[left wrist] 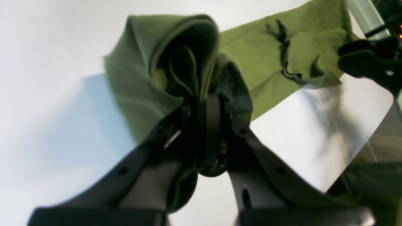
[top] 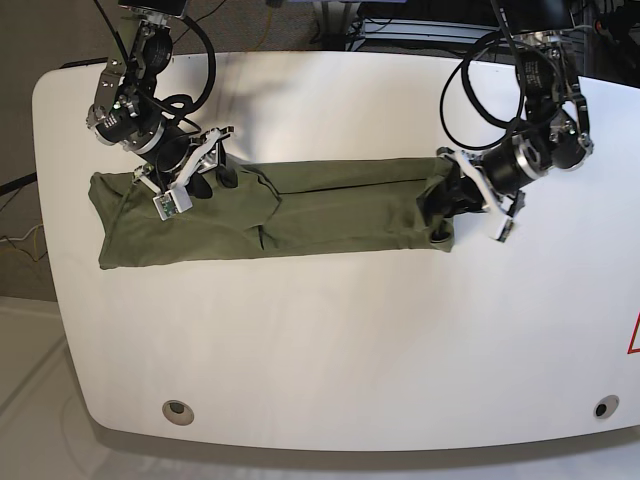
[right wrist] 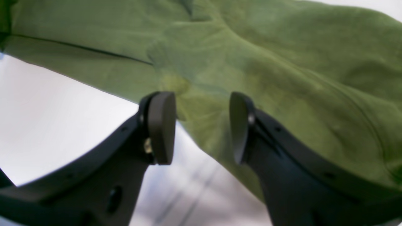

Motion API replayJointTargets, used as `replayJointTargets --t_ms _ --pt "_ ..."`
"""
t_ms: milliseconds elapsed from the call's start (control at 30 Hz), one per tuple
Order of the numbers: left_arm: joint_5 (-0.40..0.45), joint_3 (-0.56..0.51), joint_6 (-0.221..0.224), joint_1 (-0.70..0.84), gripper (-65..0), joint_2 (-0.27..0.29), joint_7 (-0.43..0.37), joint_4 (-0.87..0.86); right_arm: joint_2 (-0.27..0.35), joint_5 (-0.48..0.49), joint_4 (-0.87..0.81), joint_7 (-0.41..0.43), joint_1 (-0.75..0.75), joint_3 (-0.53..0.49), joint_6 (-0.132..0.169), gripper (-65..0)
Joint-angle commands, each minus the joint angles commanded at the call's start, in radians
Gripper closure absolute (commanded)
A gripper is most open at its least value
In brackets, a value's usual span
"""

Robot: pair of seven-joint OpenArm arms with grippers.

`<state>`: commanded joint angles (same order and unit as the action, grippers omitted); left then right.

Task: Fold the T-shirt properly
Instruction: 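Fold the held end with the left gripper toward the right gripper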

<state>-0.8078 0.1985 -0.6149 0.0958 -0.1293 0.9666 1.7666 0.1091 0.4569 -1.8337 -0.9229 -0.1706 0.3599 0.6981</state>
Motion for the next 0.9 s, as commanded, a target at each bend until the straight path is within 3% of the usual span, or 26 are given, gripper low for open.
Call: replayJointTargets --t_ms 200,900 --pt "0.006 -0.020 -0.001 -0.014 0.0 0.028 -0.002 0.003 0.001 0.000 0.002 0.001 0.001 -0.003 0.000 -27.2" --pt "0.046 -0.129 0.080 -0.055 0.0 0.139 -0.036 -0.033 -0.001 0.008 -0.003 -0.003 -0.003 -0.002 0.000 -27.2"
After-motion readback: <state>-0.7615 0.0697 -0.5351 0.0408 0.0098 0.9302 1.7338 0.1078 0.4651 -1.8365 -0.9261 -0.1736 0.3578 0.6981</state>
